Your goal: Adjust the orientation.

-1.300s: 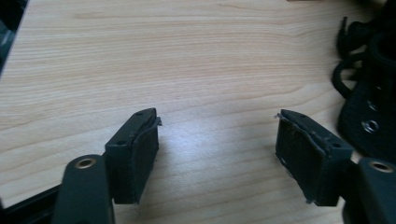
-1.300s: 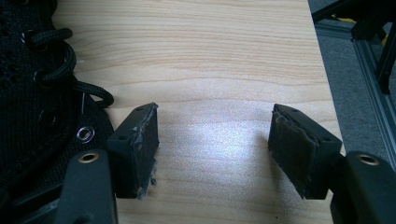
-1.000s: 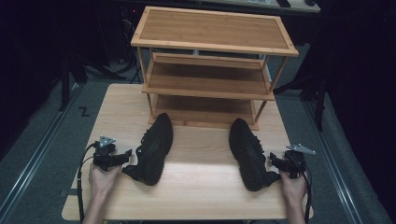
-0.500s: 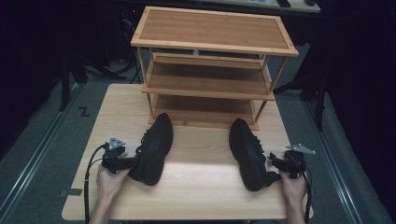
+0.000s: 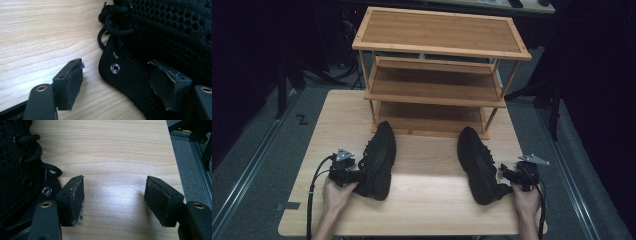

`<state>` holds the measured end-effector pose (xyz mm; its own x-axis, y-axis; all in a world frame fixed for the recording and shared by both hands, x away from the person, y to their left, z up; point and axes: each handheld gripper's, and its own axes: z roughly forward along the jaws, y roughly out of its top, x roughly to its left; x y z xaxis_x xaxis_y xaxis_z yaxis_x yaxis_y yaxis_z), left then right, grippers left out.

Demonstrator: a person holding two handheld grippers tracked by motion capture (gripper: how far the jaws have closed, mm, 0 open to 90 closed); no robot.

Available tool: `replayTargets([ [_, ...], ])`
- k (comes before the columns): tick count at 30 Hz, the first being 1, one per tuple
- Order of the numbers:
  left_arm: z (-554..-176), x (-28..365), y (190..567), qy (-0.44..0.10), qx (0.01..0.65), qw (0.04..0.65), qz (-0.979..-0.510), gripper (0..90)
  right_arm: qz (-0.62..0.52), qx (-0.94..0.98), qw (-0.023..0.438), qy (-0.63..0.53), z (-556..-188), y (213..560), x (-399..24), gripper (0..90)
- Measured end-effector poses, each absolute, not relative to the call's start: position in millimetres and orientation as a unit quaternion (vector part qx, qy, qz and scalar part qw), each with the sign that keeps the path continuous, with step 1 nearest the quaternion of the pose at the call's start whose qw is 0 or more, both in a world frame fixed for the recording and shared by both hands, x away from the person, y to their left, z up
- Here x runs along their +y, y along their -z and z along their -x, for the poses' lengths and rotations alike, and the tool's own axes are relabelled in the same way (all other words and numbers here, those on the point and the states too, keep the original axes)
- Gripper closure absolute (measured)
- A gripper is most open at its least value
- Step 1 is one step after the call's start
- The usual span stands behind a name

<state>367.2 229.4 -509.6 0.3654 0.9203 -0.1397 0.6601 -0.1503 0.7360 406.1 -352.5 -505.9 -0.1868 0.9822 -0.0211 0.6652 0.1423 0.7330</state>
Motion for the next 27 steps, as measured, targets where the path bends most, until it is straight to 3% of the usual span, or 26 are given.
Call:
replayTargets([
  [18, -378, 201, 508, -0.172, 0.516, 0.368, -0.754, 30.1, -0.58, 0.709, 0.263, -0.303, -406, 506, -352, 32.5],
  [27, -383, 187, 507, -0.174, 0.502, 0.37, -0.762, 37.8, -0.579, 0.71, 0.263, -0.303, -406, 506, -352, 32.5],
])
